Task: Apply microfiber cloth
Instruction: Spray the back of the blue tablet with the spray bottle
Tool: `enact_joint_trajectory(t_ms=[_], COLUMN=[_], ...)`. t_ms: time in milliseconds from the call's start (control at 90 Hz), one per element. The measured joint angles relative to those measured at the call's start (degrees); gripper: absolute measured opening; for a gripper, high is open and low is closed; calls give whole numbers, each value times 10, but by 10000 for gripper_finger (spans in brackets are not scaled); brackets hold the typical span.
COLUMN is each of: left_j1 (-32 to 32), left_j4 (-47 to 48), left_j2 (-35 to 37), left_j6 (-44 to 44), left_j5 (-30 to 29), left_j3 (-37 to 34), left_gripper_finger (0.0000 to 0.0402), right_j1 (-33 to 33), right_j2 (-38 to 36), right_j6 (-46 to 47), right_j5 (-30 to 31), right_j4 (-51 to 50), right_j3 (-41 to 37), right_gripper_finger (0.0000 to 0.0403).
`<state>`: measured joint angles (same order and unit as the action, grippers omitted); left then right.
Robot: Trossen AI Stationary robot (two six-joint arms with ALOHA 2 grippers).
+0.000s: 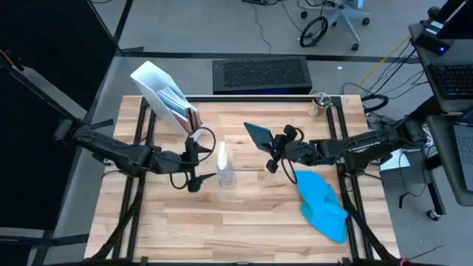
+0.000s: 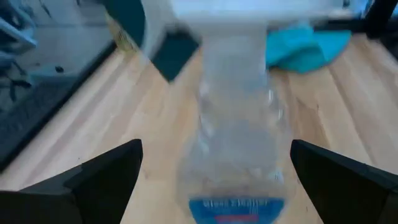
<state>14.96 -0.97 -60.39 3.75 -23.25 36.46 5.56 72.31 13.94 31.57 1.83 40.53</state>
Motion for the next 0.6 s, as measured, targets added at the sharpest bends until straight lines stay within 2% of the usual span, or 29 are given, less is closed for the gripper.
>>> enact_joint_trajectory(t_ms=[278, 600], left_j1=[-27, -83], left_j4=[-19, -90], left_j2=[-2, -31], left_j6=[-27, -56], left_j5=[6, 118], left_j3=[25, 25], left_gripper_finger=[393, 393], right_j1=[-3, -3], right_j2=[0, 0], right_j6=[-30, -43], right_j5=[0, -3], right_j4=[3, 0], right_j3=[2, 2], right_gripper_finger=[19, 19])
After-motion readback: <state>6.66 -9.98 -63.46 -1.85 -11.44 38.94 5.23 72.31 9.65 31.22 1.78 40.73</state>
